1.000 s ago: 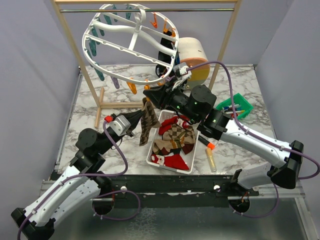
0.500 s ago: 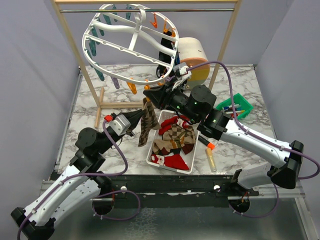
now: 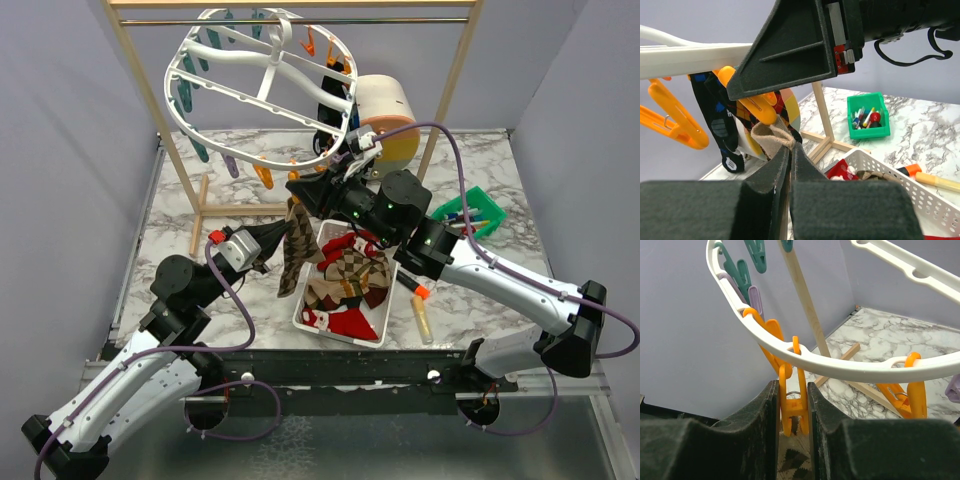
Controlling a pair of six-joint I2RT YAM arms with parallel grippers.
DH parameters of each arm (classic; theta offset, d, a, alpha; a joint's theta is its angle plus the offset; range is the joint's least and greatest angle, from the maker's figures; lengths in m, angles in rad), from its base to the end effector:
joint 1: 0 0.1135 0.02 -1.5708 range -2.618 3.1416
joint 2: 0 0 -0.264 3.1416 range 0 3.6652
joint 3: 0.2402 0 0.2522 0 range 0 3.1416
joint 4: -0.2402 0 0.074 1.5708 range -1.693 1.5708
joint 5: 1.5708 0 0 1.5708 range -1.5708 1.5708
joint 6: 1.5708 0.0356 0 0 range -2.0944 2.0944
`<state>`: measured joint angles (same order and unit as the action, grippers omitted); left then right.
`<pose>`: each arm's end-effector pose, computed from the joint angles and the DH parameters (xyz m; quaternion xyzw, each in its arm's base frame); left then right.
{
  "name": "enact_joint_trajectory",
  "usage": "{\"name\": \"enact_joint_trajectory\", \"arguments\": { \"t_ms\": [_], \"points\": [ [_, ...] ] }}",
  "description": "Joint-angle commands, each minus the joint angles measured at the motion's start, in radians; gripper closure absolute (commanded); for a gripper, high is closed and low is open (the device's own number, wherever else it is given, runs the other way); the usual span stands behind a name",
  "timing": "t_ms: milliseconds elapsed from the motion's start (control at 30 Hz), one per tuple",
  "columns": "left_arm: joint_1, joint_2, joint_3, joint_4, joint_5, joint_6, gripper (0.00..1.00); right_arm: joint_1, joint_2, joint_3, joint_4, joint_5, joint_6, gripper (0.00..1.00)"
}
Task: Clip the socks to the hanger
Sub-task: Clamp the sock onto the hanger.
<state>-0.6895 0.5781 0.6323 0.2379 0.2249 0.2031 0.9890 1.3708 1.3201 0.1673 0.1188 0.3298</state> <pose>0.1063 -0.0980 0.3622 0.3371 0.4960 -0.2570 0.7578 0.1815 0.2682 0.4325 -0.1728 0.6422 0.4257 0.6136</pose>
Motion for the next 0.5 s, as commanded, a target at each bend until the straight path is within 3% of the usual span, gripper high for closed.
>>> {"name": "enact_joint_trajectory", "arguments": {
  "t_ms": [0,467],
  "points": [
    [-0.004,-0.002,0.022,0.02,0.028,-0.007,1.0,-0.004,0.021,0.031,-0.025,0.04,0.011,1.0],
    [-0.004,0.009,0.01,0.026,0.024,0.017,1.0,-0.004,0.005,0.017,-0.035,0.043,0.02,0.99]
  ]
}}
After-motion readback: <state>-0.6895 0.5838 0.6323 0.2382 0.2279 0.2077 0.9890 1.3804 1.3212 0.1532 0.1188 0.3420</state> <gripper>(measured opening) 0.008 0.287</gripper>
